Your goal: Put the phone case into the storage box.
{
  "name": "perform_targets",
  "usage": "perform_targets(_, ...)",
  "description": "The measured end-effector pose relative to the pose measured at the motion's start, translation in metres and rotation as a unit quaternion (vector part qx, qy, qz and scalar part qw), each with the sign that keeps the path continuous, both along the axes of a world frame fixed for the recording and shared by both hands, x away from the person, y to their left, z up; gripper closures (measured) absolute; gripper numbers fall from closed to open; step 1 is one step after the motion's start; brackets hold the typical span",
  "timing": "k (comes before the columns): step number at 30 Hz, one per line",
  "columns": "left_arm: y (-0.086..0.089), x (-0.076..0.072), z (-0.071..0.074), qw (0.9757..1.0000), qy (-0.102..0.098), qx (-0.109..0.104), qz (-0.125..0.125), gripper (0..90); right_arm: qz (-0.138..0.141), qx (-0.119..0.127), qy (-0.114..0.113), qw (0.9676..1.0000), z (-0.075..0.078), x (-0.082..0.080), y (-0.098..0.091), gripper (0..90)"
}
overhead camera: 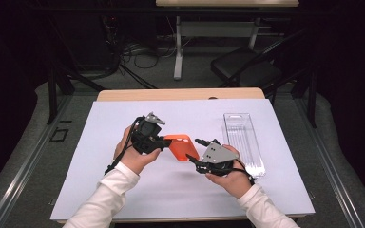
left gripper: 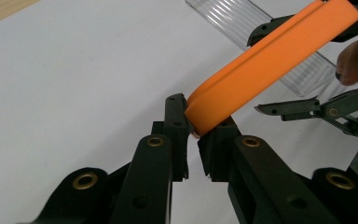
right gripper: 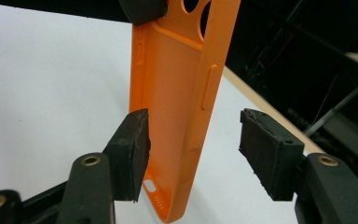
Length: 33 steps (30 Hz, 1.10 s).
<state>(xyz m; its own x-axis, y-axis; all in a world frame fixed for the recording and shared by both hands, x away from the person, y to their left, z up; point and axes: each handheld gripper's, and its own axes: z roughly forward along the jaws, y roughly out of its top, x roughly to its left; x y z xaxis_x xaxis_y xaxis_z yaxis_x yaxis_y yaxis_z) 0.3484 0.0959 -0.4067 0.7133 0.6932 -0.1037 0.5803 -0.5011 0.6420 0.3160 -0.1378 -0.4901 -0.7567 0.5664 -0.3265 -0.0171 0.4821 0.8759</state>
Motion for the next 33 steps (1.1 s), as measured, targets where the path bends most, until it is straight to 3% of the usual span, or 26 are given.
perform_targets(3, -0.001, 0.001, 0.0, 1.0, 0.005, -0.001, 0.003, 82.3, -0.008, -0.007, 0.023, 0.9997, 0.002, -0.001, 0.001, 40.1)
perform_targets(7, -0.002, 0.003, 0.001, 0.9999, 0.009, 0.004, 0.005, 82.3, -0.015, -0.008, 0.027, 0.9995, 0.003, -0.002, 0.002, 38.9)
perform_targets(20, -0.009, 0.012, 0.004, 0.9994, 0.019, 0.024, 0.017, 82.3, -0.042, 0.014, 0.038, 0.9983, 0.01, 0.001, 0.005, 15.3)
perform_targets(33, -0.012, 0.018, 0.004, 0.9985, 0.023, 0.04, 0.029, 82.3, -0.052, 0.008, 0.04, 0.9978, 0.018, 0.006, 0.006, 14.5)
